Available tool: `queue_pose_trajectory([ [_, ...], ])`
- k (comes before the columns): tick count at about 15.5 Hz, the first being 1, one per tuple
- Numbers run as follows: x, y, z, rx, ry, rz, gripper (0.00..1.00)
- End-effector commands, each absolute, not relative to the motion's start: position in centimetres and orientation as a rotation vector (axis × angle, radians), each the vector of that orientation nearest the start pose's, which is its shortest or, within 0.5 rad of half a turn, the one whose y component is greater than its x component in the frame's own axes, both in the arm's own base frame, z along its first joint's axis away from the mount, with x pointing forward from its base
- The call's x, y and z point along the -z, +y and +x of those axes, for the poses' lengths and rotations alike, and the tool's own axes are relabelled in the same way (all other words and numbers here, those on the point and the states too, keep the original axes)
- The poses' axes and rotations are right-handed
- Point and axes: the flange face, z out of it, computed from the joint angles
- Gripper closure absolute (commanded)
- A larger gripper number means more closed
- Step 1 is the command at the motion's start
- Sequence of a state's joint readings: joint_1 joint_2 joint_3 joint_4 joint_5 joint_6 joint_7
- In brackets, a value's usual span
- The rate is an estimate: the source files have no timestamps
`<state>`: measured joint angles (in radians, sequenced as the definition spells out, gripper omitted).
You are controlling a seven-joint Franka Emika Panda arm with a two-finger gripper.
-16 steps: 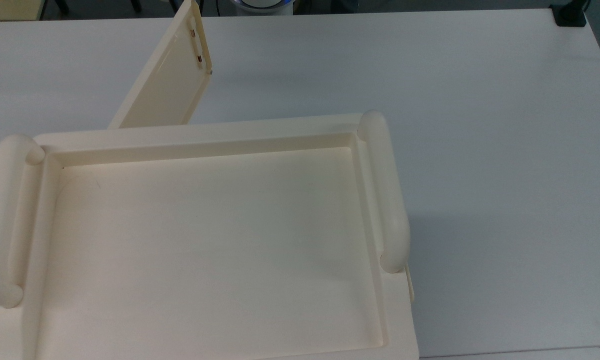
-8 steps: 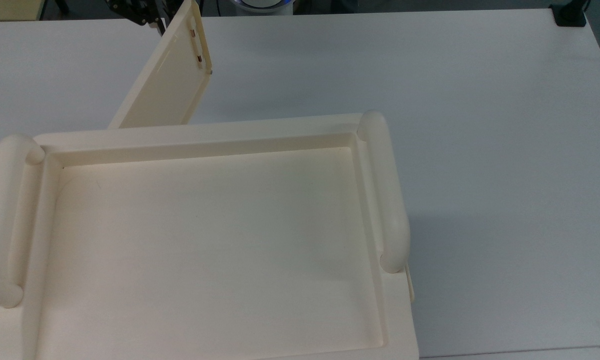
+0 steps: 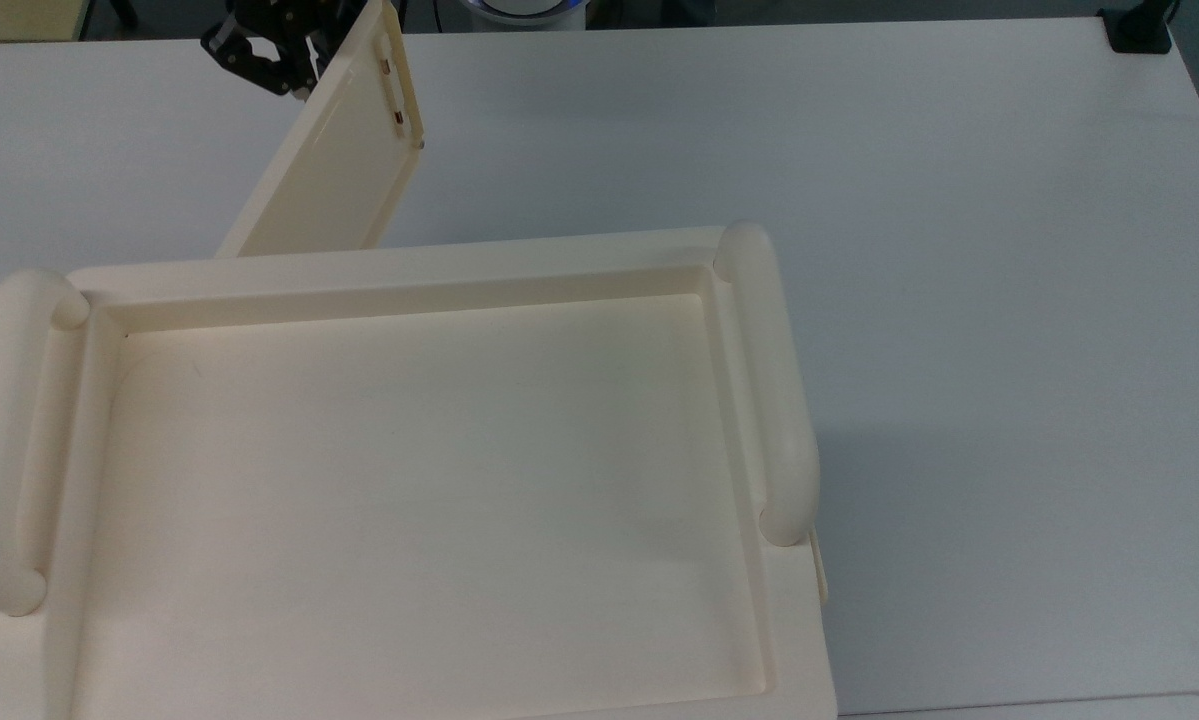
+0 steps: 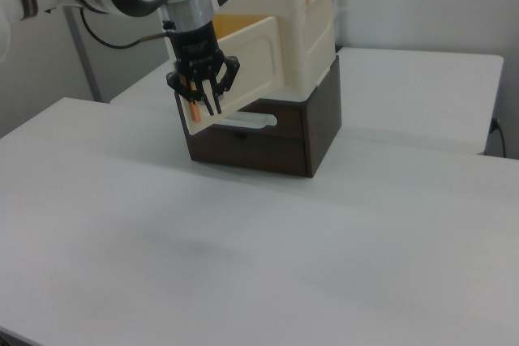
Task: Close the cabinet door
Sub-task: 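Push the cream door with the gripper, swinging it toward the cabinet opening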
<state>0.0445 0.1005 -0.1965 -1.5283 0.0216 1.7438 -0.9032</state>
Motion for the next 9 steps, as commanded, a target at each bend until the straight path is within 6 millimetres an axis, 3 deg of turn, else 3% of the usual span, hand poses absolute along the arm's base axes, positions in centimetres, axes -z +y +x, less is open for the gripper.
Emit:
queue_pose_trajectory([
  [1,-60.6,-7.0,61.2,0.275,-1.198,-2.935,0.86],
  [8,-62.8,-1.6,63.5,0.450,-1.035,-2.956,0.90],
  [9,-62.3,-0.7,64.1,0.465,-0.991,-2.967,0.90],
])
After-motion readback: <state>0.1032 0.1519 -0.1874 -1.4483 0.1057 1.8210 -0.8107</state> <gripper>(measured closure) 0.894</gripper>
